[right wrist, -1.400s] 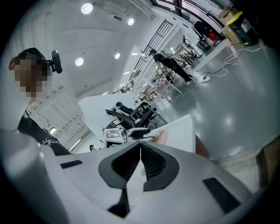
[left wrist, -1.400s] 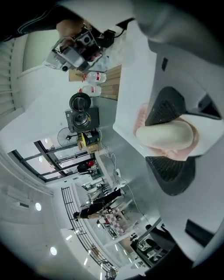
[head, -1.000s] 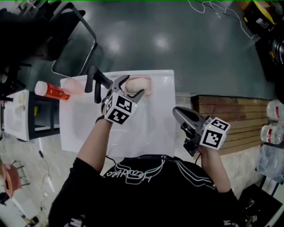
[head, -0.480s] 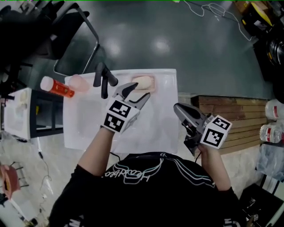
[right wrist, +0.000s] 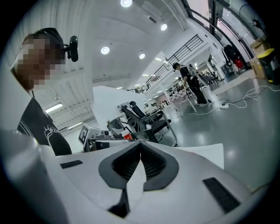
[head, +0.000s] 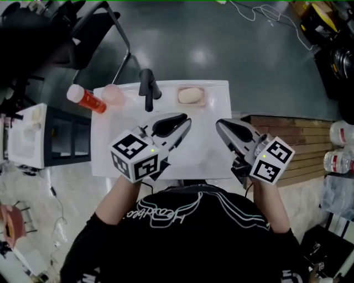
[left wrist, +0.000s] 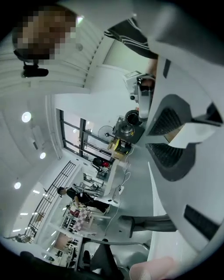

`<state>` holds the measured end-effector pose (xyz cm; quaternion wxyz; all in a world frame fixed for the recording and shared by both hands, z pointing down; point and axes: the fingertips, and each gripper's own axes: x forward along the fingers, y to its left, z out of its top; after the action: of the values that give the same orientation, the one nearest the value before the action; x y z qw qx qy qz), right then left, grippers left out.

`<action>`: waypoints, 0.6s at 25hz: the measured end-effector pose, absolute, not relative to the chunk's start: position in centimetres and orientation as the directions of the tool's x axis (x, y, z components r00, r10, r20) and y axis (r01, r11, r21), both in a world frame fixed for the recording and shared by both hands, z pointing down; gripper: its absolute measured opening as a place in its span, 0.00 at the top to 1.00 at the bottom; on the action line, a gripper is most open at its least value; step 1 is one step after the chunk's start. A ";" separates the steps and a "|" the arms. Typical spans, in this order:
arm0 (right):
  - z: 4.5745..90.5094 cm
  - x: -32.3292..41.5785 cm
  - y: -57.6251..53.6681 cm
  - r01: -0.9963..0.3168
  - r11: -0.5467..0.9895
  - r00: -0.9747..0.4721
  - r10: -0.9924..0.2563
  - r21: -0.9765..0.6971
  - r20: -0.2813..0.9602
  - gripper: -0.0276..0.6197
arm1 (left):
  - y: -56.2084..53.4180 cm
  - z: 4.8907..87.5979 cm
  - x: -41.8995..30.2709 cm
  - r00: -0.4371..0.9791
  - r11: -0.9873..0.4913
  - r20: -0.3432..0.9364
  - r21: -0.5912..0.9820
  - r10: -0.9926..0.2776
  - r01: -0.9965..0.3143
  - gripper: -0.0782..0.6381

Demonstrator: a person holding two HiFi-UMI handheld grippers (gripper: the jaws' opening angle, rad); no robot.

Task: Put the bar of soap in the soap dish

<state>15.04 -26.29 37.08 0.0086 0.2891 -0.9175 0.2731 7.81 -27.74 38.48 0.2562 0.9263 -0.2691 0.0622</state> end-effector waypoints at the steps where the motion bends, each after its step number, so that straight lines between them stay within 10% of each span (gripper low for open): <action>1: 36.6 14.3 -25.9 -0.524 0.695 -0.839 -0.519 -0.493 0.161 0.91 | -27.0 37.8 7.5 0.859 -0.730 0.234 0.453 -0.455 -0.511 0.80; 15: 32.9 9.0 -21.3 -0.492 0.760 -0.858 -0.506 -0.424 0.090 0.92 | -21.5 34.3 3.4 0.877 -0.768 0.164 0.428 -0.452 -0.476 0.86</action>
<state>8.97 -21.32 32.94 -0.0150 0.2659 -0.9381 0.2215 3.36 -21.50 34.28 0.2345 0.9399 -0.2470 0.0259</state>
